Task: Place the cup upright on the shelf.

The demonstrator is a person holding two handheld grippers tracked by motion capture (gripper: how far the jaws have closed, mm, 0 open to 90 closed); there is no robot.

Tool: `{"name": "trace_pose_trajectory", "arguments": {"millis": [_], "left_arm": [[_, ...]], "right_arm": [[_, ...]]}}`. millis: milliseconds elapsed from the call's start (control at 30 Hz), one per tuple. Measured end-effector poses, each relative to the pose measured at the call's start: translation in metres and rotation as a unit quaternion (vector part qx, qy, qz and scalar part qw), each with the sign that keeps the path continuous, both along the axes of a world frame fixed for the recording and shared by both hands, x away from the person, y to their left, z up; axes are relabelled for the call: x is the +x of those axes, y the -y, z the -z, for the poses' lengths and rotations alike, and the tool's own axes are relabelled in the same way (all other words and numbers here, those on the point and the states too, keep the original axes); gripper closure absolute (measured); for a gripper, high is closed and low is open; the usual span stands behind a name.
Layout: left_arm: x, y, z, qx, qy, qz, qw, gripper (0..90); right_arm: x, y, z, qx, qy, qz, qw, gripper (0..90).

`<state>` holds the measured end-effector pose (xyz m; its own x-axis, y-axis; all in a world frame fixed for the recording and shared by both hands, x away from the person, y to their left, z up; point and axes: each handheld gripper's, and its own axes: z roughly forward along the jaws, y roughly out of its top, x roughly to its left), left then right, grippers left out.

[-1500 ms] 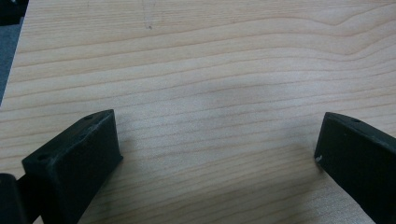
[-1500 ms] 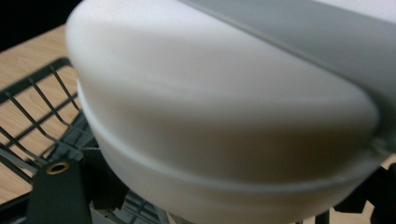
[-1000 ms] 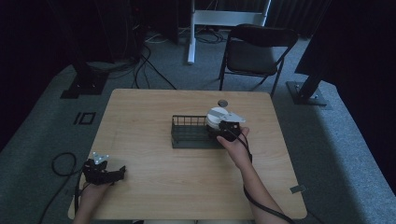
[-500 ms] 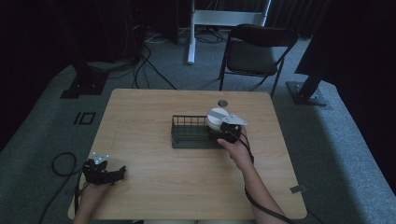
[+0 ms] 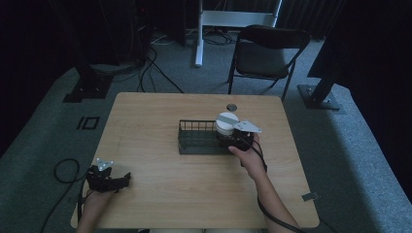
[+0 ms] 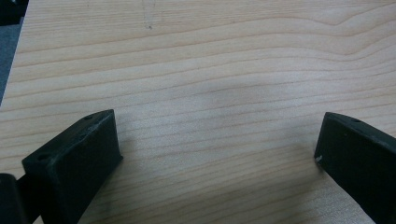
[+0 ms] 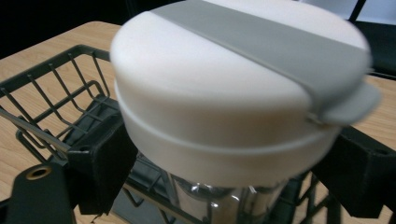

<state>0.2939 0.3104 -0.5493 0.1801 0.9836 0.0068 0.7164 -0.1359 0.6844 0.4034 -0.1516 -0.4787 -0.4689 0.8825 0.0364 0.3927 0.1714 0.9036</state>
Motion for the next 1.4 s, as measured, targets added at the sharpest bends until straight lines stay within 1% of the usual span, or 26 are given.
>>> {"name": "trace_pose_trajectory", "arguments": {"millis": [367, 433, 467, 533, 567, 833, 1000, 1100, 1167, 1400], "left_arm": [[0.000, 0.000, 0.000, 0.000, 0.000, 0.000, 1.0000, 0.2], [0.000, 0.000, 0.000, 0.000, 0.000, 0.000, 1.0000, 0.2], [0.000, 0.000, 0.000, 0.000, 0.000, 0.000, 1.0000, 0.2], [0.000, 0.000, 0.000, 0.000, 0.000, 0.000, 1.0000, 0.2], [0.000, 0.000, 0.000, 0.000, 0.000, 0.000, 1.0000, 0.2], [0.000, 0.000, 0.000, 0.000, 0.000, 0.000, 1.0000, 0.2], [0.000, 0.000, 0.000, 0.000, 0.000, 0.000, 1.0000, 0.2], [0.000, 0.000, 0.000, 0.000, 0.000, 0.000, 1.0000, 0.2], [0.000, 0.000, 0.000, 0.000, 0.000, 0.000, 1.0000, 0.2], [0.000, 0.000, 0.000, 0.000, 0.000, 0.000, 1.0000, 0.2]], "right_arm": [[-0.012, 0.009, 0.000, 0.003, 0.002, -0.003, 1.0000, 12.2], [-0.014, 0.011, 0.000, 0.003, 0.002, -0.003, 1.0000, 12.2], [-0.016, 0.012, 0.000, 0.007, 0.001, -0.002, 1.0000, 12.2], [-0.019, 0.015, 0.000, 0.004, 0.004, -0.001, 1.0000, 12.3], [-0.020, 0.016, 0.000, 0.008, 0.004, -0.001, 1.0000, 12.2], [-0.030, 0.027, 0.000, 0.007, 0.008, 0.003, 0.9999, 12.3], [-0.038, 0.034, 0.003, 0.004, 0.006, 0.001, 1.0000, 12.2], [-0.042, 0.039, 0.004, 0.009, 0.005, 0.005, 0.9999, 12.3], [-0.045, 0.043, 0.006, 0.007, 0.005, 0.006, 1.0000, 12.2], [-0.053, 0.056, 0.015, 0.004, -0.004, 0.016, 0.9999, 12.2]]}}
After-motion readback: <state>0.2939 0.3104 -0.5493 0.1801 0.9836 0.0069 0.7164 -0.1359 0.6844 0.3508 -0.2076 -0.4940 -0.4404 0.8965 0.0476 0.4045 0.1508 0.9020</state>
